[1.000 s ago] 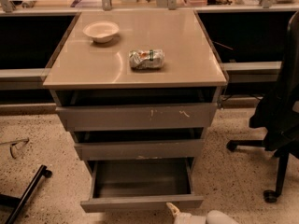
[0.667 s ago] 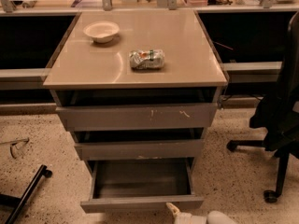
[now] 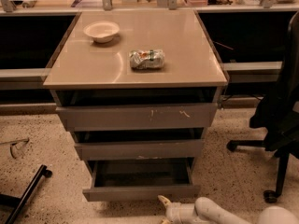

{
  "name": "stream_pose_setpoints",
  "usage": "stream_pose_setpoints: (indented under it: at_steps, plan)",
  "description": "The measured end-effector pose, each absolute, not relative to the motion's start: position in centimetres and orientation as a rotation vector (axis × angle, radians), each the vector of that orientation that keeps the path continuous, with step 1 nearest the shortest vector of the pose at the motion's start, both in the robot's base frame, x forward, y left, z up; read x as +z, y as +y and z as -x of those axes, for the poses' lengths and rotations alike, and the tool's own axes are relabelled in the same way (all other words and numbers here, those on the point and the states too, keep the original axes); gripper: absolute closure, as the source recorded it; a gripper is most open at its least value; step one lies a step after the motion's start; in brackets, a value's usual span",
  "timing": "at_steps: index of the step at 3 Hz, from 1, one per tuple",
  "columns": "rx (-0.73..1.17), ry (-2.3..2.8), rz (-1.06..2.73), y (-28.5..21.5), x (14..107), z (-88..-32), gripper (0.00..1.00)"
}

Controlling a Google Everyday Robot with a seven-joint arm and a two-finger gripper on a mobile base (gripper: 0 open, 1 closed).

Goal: Close bottom drawer

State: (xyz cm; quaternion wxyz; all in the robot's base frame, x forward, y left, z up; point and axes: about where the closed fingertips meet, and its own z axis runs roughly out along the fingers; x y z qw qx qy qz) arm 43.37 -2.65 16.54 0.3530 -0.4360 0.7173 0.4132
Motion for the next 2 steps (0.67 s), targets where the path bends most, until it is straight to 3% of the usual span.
stream_pose_setpoints:
  at_steps: [2]
  plan:
    - [0.955, 1.804, 1.292, 1.1, 16.6, -51.3, 0.0]
